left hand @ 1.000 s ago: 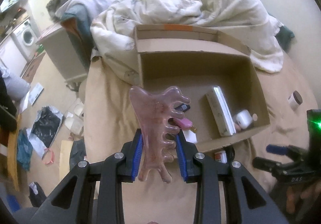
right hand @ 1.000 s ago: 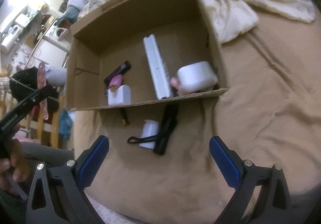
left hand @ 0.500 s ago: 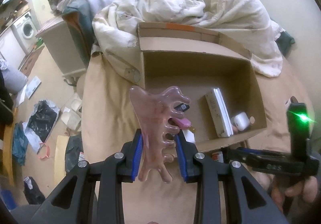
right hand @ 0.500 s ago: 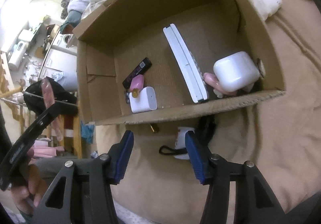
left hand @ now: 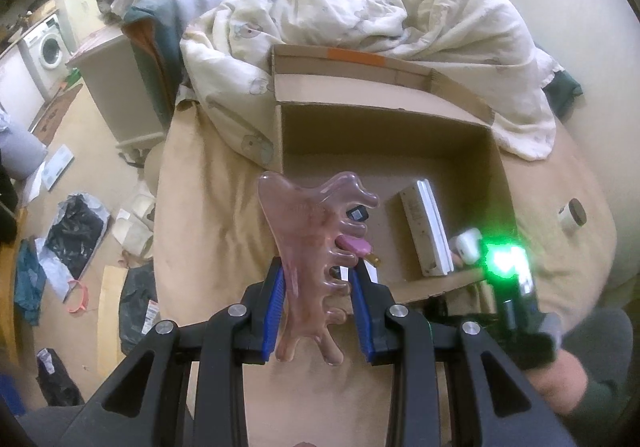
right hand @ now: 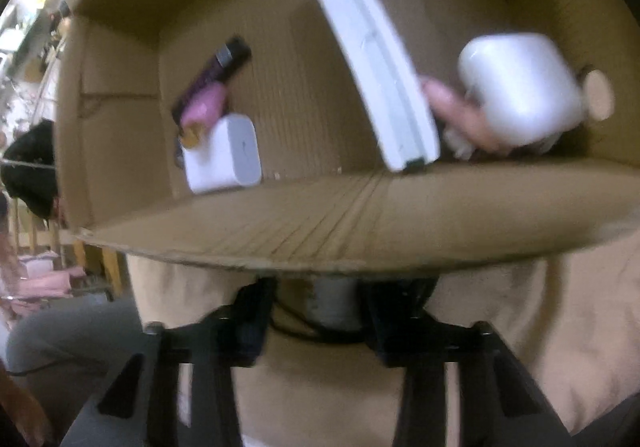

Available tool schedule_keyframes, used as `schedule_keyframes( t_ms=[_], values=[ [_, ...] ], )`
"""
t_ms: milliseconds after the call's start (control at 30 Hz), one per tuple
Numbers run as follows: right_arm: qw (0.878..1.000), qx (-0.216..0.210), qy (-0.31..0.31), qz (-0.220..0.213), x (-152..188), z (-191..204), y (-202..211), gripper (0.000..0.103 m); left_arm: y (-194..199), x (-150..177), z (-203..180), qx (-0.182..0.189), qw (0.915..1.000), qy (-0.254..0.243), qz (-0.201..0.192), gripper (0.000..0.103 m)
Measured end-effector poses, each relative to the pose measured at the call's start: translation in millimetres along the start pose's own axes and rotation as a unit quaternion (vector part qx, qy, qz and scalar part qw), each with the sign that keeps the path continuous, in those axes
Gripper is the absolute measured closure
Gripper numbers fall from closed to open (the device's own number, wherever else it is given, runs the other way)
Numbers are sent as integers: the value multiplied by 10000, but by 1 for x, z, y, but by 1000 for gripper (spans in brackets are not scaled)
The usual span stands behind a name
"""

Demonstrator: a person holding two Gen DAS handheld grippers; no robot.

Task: Organize rigid objects
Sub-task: 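Grasp the white pill bottle with the right gripper while the left holds the comb, then lower the comb and pill bottle into the box and open both grippers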

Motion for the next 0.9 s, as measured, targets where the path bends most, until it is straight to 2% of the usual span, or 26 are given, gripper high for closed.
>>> schedule_keyframes(
  t_ms=[67,167,367,500,567,700,900],
  values=[
    [9999,117,55,-37,0,2,-1,74,-1,0,-1,-43,10000,-24,1,74],
    [9997,79,184,-171,3,10,5,75,-4,0,0,-78,10000,-21,42,74],
    [9959,-307,589,-613,19,39,42,75,-7,2,-1,-81,9999,-26,94,74],
    [9873,-583,940,-1142,28,60,77,75,-9,6,-3,-119,9998,-86,109,74],
    [9838,-837,948,-1269,32,65,91,75,-11,8,-3,-138,9997,-104,149,74],
    [9793,-1095,837,-1485,33,62,116,75,-15,10,-3,-203,9995,-126,184,74],
    [9752,-851,836,-1863,11,36,144,75,-15,6,-9,-246,9995,-161,95,74]
  ],
)
Point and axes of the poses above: each gripper's, at about its wrist camera, not at the fingertips, and y roughly against the way its jaws point, z to its left, x to its underside, the point moved 3 cm from there along -y, roughly the way its jaws point, and after that the axes turned 9 degrees about y, right-handed, at the moved point
